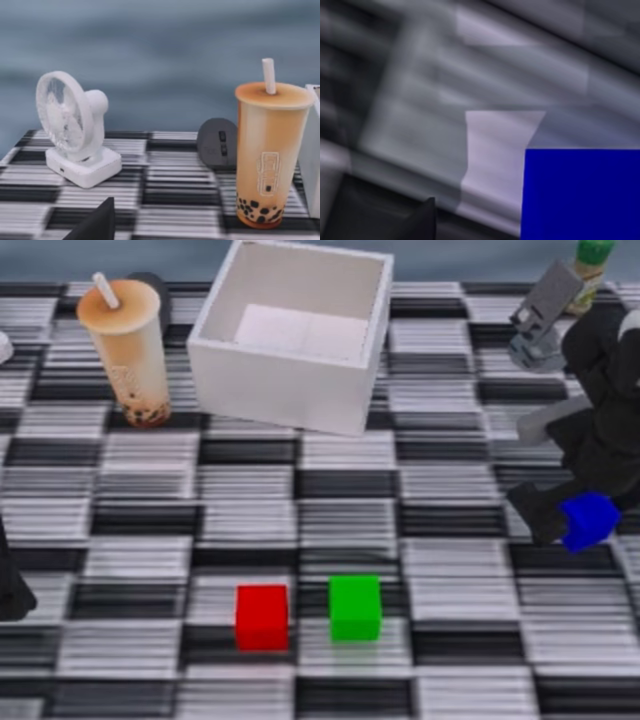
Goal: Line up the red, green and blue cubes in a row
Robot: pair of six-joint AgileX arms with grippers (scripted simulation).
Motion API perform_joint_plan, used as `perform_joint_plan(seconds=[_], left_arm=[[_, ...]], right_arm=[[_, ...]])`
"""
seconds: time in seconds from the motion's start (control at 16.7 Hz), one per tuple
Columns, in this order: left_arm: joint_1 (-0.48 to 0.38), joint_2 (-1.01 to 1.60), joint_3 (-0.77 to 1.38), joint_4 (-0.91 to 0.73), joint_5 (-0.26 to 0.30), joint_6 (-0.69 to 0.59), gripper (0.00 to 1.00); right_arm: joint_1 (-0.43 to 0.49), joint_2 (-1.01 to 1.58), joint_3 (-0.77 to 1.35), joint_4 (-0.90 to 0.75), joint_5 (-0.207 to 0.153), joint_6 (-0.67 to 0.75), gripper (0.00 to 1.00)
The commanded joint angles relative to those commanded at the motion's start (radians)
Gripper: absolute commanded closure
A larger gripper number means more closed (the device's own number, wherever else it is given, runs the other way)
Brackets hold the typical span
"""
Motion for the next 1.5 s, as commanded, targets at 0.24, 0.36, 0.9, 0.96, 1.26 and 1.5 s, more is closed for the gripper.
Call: perform_joint_plan(seconds=[0.24, 0.36, 0.9, 0.96, 1.26, 1.5], left_arm=[[0.0, 0.0, 0.0, 0.0, 0.0, 0.0, 0.0], [0.0, 0.0, 0.0, 0.0, 0.0, 0.0, 0.0], [0.0, 0.0, 0.0, 0.0, 0.0, 0.0, 0.0], [0.0, 0.0, 0.0, 0.0, 0.0, 0.0, 0.0], [0.0, 0.0, 0.0, 0.0, 0.0, 0.0, 0.0], [0.0, 0.0, 0.0, 0.0, 0.0, 0.0, 0.0]], right_arm=[[0.0, 0.0, 0.0, 0.0, 0.0, 0.0, 0.3], [0.0, 0.0, 0.0, 0.0, 0.0, 0.0, 0.45], [0.0, 0.0, 0.0, 0.0, 0.0, 0.0, 1.0], [0.0, 0.0, 0.0, 0.0, 0.0, 0.0, 1.0], [0.0, 0.0, 0.0, 0.0, 0.0, 0.0, 1.0], [0.003, -0.023, 0.032, -0.046, -0.002, -0.001, 1.0]])
